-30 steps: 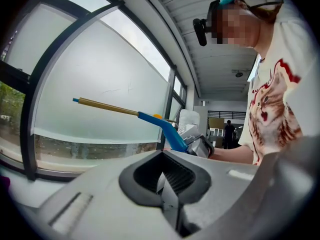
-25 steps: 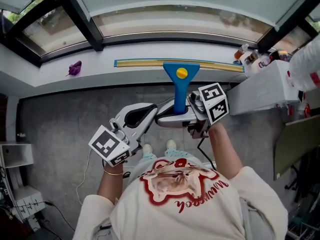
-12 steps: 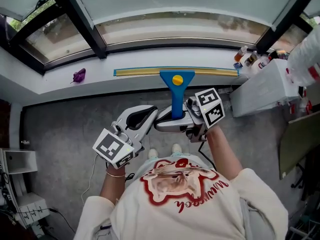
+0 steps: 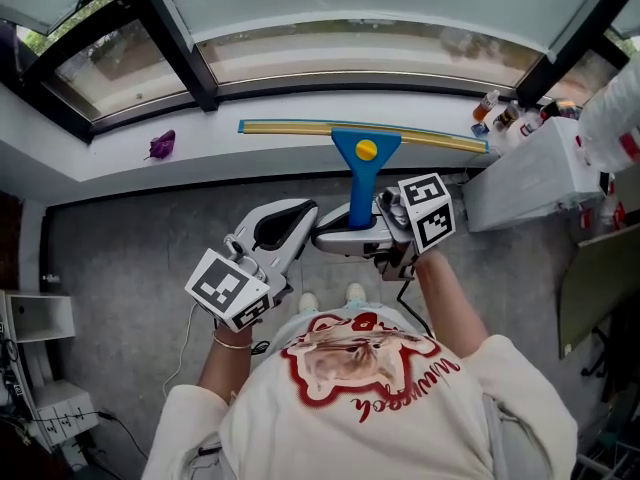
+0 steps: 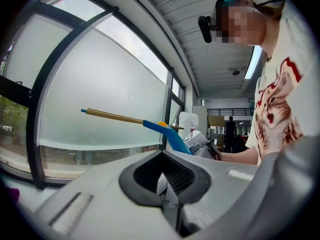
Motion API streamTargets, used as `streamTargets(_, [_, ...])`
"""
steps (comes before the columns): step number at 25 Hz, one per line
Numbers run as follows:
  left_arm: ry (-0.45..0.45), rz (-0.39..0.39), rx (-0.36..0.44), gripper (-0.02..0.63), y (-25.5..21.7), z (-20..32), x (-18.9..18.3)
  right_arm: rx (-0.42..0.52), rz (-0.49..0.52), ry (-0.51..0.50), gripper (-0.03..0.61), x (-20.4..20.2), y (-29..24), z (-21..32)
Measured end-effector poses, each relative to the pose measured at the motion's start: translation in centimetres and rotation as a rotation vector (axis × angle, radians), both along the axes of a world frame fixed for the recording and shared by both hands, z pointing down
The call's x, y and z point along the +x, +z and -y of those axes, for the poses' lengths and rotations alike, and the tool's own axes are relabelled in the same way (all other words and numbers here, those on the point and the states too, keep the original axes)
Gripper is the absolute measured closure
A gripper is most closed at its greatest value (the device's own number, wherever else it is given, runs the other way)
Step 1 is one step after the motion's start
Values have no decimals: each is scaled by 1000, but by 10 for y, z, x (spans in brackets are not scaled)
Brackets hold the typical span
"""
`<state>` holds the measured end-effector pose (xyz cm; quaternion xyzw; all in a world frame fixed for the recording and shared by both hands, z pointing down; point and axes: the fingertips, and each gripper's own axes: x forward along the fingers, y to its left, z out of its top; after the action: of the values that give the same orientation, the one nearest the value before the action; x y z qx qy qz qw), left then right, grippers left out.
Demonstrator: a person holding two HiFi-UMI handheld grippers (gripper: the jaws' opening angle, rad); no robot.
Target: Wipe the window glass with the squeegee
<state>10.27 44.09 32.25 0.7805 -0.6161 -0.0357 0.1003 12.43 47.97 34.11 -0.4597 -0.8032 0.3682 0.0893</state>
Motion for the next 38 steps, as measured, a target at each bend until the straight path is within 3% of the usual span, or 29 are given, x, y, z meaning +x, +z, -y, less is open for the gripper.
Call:
streamTargets(5, [-6, 3, -32, 609, 5, 0, 6, 1, -17, -12, 548, 6, 5, -2])
streamTargets(10, [-26, -38, -23, 609, -1, 2, 5, -56, 1, -8, 546, 8, -3, -3])
streamTargets(14, [-38, -49, -31, 613, -2, 3, 7, -32, -4, -37, 548, 11, -5, -5])
streamTargets(18, [-50, 2, -42, 614, 0, 7, 11, -26, -10, -62, 548, 17, -4, -5])
streamTargets(22, [71, 40, -25, 611, -10, 15, 42, 107, -53, -48, 546, 13, 18, -12])
streamTargets(24, [85, 97, -5, 607, -14, 19, 52, 83, -42, -31, 551, 13, 19, -9])
streamTargets(28, [56, -44, 44, 607, -35, 13, 37, 33, -1, -43, 551, 12, 9, -10])
streamTargets(32, [-14, -1, 30, 607, -33, 6, 21, 15, 6, -59, 551, 14, 4, -9])
streamTargets(38, [-40, -35, 0, 607, -20, 9, 14, -6, 19, -59, 551, 12, -2, -5])
